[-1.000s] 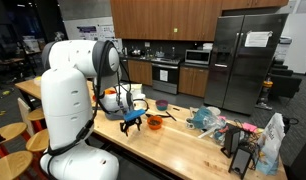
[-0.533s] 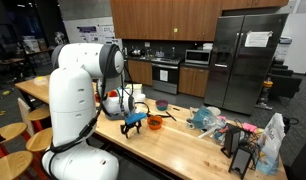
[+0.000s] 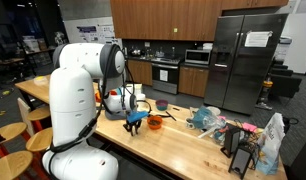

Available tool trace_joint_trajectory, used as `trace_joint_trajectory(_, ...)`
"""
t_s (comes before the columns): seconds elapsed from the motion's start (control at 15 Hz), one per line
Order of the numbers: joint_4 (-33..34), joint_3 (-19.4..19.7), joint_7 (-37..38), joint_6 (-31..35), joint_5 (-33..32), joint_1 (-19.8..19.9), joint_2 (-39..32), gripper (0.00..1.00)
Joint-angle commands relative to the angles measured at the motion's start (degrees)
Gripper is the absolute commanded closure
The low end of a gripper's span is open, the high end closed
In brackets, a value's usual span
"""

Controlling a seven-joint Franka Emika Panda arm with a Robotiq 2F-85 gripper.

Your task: Put the transparent lid on the white can

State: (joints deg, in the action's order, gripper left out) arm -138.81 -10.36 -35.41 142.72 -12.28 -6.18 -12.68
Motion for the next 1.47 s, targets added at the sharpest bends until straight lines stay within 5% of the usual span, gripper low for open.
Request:
trace_joint_trajectory(0.0, -0.4, -0.7, -2.8, 0.8, 2.9, 1.3, -0.3, 0.96)
trace_joint_trajectory(0.67, -0.7, -2.7, -11.8, -4.0, 14.1, 2.7, 1.7, 1.00)
trace_joint_trajectory(0.93, 0.4, -4.1, -20.2, -16.4, 23.1, 2.9, 5.0, 1.00)
trace_joint_trajectory(1.4, 1.8, -2.3, -17.8, -26.3, 20.6, 0.3, 9.7, 1.00)
